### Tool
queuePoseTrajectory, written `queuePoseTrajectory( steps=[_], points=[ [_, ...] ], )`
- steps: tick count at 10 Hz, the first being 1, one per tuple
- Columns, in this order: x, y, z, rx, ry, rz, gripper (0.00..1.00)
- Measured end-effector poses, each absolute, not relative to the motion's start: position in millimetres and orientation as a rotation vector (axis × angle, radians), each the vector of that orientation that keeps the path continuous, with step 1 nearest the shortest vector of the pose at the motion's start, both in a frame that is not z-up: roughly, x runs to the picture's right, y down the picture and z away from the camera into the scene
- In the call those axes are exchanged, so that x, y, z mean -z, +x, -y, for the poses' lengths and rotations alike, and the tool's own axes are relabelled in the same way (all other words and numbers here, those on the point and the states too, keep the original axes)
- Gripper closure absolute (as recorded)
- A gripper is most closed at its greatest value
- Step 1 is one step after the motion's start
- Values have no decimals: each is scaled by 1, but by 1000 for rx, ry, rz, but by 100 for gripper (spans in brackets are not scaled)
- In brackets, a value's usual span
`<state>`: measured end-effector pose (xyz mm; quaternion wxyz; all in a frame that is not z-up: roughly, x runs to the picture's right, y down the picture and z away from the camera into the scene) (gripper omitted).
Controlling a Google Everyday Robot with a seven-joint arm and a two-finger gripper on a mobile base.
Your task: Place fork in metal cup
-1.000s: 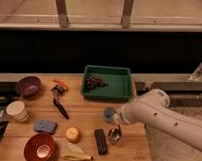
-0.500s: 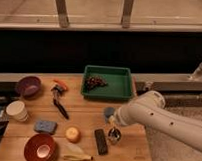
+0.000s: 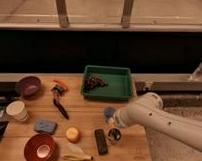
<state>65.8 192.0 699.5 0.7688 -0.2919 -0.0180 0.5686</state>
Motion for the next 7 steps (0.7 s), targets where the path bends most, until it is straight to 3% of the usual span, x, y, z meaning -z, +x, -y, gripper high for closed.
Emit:
queuePoseTrajectory(
  steps=[3, 5, 7],
  points=[
    [-709, 68, -201, -1250, -658, 29, 27],
    [-715, 70, -207, -1264, -675, 15, 20],
    [-721, 71, -214, -1272, -694, -3, 20]
  ],
)
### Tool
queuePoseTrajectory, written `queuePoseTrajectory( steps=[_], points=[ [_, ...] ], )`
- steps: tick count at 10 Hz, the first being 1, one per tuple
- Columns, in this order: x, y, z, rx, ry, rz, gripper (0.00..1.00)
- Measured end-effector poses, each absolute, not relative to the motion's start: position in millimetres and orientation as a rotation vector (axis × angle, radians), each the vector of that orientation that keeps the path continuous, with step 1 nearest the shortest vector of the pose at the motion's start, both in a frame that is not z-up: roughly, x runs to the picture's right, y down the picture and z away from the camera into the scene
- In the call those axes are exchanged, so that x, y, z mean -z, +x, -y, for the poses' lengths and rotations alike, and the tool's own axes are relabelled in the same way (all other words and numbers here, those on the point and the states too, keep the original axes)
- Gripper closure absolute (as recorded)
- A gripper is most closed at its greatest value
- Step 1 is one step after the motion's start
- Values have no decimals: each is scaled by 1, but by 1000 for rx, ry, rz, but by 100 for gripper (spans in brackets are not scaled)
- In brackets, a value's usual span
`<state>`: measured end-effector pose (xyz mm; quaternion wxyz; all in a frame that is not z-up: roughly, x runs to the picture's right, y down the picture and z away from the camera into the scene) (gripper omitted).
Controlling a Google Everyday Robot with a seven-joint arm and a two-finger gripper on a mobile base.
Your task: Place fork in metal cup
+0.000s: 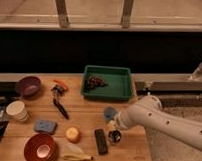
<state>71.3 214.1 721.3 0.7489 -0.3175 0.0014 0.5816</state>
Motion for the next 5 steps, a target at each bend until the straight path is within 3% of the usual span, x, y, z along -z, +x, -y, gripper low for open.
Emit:
queuePoseTrajectory(
  steps=[5],
  points=[
    [-717, 72, -205, -1274, -655, 2, 20]
  ],
)
